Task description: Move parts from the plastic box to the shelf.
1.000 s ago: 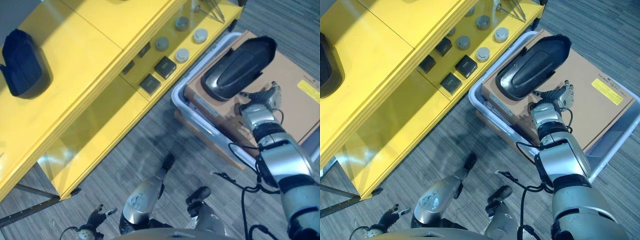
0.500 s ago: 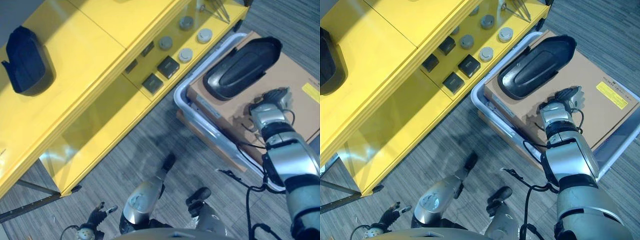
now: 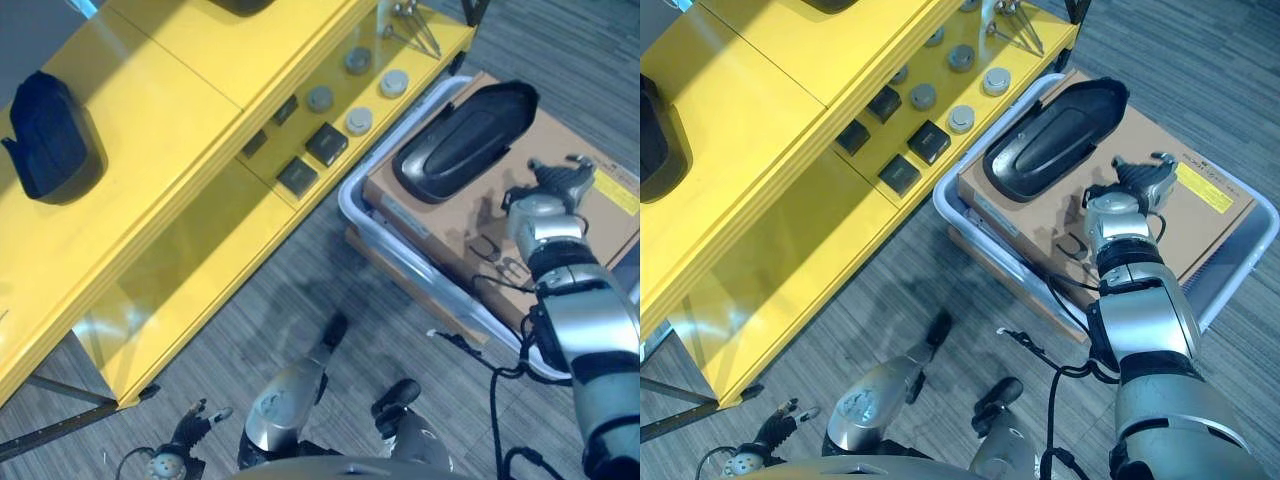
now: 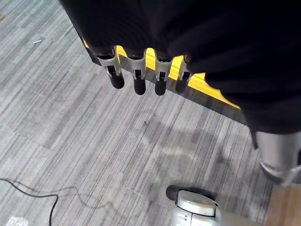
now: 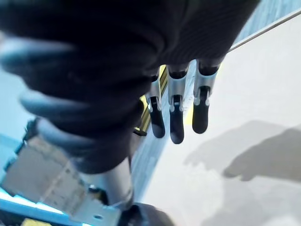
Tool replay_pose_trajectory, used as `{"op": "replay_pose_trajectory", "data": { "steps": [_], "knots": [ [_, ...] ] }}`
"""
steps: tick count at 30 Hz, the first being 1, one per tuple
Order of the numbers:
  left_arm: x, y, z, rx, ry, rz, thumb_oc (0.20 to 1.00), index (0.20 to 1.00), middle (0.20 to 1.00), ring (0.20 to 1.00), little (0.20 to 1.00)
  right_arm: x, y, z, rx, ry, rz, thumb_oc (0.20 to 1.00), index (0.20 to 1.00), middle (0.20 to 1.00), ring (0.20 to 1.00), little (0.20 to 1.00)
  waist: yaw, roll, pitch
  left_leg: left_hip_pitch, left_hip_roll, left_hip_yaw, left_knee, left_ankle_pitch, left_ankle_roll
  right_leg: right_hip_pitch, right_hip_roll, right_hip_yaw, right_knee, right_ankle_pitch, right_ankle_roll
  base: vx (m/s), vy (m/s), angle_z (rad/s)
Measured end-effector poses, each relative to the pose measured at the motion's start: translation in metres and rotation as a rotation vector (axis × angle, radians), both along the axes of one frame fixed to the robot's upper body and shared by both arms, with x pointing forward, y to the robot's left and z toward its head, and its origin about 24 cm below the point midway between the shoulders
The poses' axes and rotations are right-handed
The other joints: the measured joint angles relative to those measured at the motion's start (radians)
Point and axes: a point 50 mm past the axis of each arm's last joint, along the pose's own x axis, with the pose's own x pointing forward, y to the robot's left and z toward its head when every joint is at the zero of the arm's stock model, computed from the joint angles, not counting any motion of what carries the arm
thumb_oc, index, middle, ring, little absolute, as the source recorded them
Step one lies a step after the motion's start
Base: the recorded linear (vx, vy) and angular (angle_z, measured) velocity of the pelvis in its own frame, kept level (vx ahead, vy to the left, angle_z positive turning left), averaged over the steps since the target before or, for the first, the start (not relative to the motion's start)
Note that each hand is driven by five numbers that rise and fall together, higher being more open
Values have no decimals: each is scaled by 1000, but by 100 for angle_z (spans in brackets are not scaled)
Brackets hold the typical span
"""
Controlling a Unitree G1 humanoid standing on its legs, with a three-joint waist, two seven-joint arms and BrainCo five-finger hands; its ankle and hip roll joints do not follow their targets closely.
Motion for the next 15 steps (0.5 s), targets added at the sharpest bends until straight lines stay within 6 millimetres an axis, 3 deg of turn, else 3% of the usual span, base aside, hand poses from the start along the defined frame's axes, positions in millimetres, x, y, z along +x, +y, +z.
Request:
{"op": "replay_pose_trajectory", "data": {
  "steps": [5, 15],
  "knots": [
    [-1, 0, -1, 1, 9, -4, 1000, 1000, 1000, 1000, 1000, 1, 9, 10, -26, -78, -6, 1000, 1000, 1000, 1000, 1000, 1, -1, -30, -1, 0, 0, -1, -1, -1, -1, -1, 0, 7, 1, -1, 0, 0, 0],
    [-3, 0, -2, 3, 21, -2, 1000, 1000, 1000, 1000, 1000, 9, 32, -21, -11, 55, 55, 1000, 1000, 1000, 1000, 1000, 7, 0, -41, -2, 0, -1, -1, -1, -1, -3, -2, 0, 10, 1, -1, -5, 19, 0]
  ]
}}
